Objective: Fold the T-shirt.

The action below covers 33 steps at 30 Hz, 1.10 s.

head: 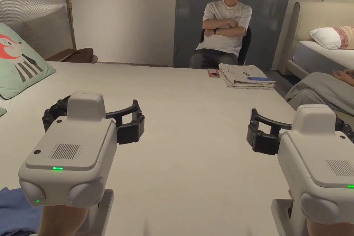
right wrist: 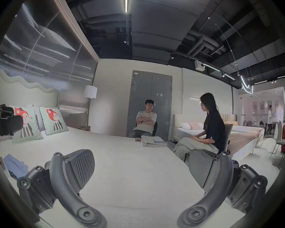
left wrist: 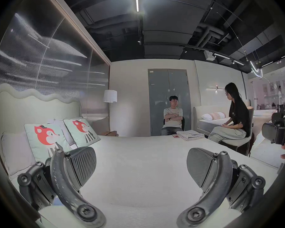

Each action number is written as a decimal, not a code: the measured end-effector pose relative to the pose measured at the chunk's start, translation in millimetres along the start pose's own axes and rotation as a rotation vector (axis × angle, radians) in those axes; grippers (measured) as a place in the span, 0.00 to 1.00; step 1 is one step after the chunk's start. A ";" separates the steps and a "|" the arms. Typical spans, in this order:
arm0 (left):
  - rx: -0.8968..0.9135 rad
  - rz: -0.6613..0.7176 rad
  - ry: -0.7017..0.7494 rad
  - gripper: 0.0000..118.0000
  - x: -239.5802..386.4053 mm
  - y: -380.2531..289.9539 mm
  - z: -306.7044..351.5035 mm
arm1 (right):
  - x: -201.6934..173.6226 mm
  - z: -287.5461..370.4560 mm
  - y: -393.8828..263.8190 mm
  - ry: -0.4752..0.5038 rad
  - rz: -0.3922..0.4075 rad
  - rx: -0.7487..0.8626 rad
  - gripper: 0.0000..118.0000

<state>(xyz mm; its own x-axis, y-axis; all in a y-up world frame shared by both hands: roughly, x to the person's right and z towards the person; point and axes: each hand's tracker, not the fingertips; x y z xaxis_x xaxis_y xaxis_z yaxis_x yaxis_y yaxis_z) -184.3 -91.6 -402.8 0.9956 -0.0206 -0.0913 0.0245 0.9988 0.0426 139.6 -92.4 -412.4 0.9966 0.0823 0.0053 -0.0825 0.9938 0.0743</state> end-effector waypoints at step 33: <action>0.007 -0.006 0.005 0.94 -2.9 4.0 4.2 | -3.8 8.1 29.5 -0.096 -0.063 -0.097 0.96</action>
<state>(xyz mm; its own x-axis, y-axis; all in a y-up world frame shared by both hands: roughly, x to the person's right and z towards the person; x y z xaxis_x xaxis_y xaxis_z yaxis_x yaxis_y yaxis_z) -186.7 -87.8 -398.1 0.9950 -0.0266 -0.0968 0.0314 0.9983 0.0492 133.4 -64.0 -402.2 0.9949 0.0168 0.0996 -0.0150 0.9997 -0.0191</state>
